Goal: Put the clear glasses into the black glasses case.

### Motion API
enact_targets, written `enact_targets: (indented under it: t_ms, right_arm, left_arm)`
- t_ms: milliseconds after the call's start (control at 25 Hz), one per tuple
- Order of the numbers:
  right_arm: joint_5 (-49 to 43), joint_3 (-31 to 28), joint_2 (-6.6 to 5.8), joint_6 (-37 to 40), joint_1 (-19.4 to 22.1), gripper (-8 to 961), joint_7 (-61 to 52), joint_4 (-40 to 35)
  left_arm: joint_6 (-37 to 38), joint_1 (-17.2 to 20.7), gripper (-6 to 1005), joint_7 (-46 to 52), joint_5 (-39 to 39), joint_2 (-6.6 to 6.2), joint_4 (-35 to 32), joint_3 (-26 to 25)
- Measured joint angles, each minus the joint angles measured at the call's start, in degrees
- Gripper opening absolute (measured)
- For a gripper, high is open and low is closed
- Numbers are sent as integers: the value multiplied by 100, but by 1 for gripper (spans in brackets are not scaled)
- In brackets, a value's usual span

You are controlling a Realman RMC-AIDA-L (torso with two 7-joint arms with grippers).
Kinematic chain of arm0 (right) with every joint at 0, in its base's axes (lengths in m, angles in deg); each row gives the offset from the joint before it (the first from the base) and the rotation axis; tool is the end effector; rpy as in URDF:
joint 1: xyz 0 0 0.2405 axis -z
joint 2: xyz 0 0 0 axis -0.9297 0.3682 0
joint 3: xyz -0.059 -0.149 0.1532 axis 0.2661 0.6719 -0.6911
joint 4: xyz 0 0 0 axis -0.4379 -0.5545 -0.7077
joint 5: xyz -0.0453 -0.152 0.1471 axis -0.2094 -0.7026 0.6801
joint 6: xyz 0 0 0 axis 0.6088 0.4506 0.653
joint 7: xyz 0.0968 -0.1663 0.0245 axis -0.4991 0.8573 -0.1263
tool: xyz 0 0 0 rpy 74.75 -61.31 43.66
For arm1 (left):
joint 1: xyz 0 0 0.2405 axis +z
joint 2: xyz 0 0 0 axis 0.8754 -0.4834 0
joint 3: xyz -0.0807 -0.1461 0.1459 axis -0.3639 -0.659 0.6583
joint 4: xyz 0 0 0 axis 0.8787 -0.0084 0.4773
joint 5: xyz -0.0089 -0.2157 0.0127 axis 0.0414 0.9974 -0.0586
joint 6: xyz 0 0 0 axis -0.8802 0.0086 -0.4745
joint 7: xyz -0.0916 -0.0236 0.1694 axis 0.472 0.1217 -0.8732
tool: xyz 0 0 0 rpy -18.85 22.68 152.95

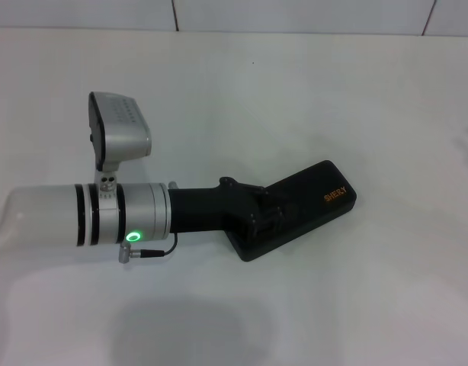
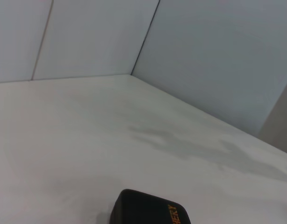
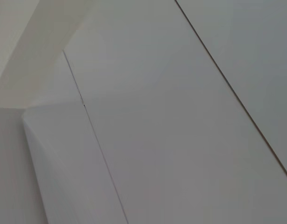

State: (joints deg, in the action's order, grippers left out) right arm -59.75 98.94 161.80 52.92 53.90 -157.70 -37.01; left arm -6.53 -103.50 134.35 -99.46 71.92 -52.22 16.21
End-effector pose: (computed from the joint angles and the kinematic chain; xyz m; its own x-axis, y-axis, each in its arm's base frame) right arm 0.2433 0.2868 0.1785 0.2196 0.1110 -0.9693 -0.6769 -0.6981 -0.2333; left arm -0.1875 0.3182 -0.1404 0.7615 0.4517 0.4649 0.5021 -0.8646 0.0177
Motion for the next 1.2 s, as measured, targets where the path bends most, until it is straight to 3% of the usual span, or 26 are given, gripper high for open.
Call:
enact_targets:
  t_ms: [160,400,480,520,600,640,720,760,960,1040,1200]
  right_arm:
    - [-65,28,-4,51,4,316,-5,-5]
    - [-1271,502,-97,252,-25,317,77,-487]
    - [-1728,864,-46,383,-122,317,403,-602]
    - [-1825,1100,-6,430,-175,317,646,-545]
    - [-1811,1525,31,460,-273,317,974,-328]
    - [-1661,2008,32,439,-453,349,1228,86]
    - [-1614,2188,33,413,-559,413,1348,302]
    - [-1594,2538,51,341,-828,445,1514,654]
    - [-1592,3383,58,131,-1424,634,1542,1039]
    - [-1590,3596,60,94,-1614,710,1530,1123]
    - [-1394,3854,63,72,-1792,728,1511,1187]
  left_arm:
    - [262,6,219,-180,41,0,41,34]
    - [2216,108,222,-298,215,-87,-576,44]
    - [3042,385,223,-367,310,-121,-1144,22]
    - [3707,825,223,-604,574,-136,-1782,-3]
    - [4077,1221,291,-799,877,-146,-2293,-3]
    - [4156,1436,325,-815,1026,-167,-2556,-4]
    - [4221,1770,394,-600,1272,-292,-2898,-6]
    - [4249,1837,428,-409,1359,-396,-2901,-6]
    - [4370,1986,672,-116,1419,-772,-2691,-9]
    - [4369,2035,683,-114,1358,-877,-2633,-13]
    - [4360,2147,704,-110,1290,-959,-2664,-41]
